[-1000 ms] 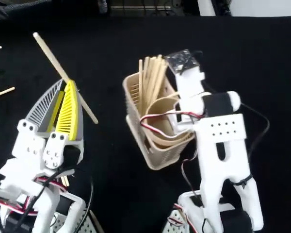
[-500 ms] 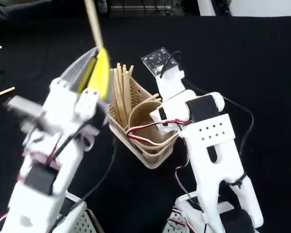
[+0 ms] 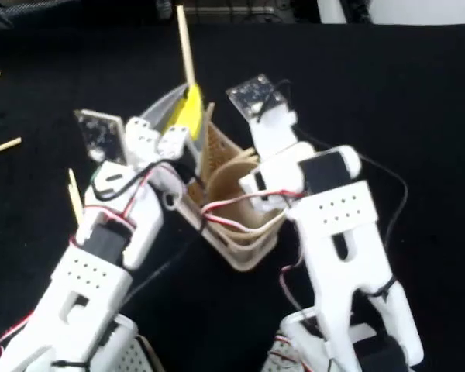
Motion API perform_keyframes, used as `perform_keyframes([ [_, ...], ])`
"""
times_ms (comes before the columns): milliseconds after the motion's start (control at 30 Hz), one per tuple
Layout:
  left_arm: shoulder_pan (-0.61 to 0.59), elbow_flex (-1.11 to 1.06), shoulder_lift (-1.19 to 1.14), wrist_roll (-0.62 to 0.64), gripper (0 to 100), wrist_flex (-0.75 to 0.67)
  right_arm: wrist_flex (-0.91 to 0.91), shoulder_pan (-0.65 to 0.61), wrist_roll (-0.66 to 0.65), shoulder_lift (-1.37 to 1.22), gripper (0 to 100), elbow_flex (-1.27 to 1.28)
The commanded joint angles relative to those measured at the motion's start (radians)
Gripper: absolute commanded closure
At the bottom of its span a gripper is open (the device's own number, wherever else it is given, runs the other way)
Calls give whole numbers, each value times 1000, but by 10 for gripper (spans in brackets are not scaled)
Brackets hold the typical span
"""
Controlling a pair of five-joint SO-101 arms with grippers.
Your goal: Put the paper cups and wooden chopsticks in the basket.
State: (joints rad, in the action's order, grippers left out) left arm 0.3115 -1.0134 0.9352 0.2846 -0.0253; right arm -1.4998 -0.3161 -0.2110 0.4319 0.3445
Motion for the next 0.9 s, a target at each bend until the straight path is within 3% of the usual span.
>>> perform_keyframes([
  [0,-41,-76,-9,25,926,-87,17,-38,11,-59,987,31],
  [133,-28,-65,15,20,775,95,17,-38,9,-59,987,27],
  [333,-42,107,195,20,764,488,34,-20,11,-59,987,31],
  [433,-124,209,342,20,764,663,38,14,14,-61,987,33],
  [600,-418,335,520,17,768,882,37,52,17,-114,987,27],
  [733,-711,300,431,-60,766,893,49,52,17,-194,987,13],
  [867,-874,289,210,-206,765,856,54,49,17,-248,987,-21],
])
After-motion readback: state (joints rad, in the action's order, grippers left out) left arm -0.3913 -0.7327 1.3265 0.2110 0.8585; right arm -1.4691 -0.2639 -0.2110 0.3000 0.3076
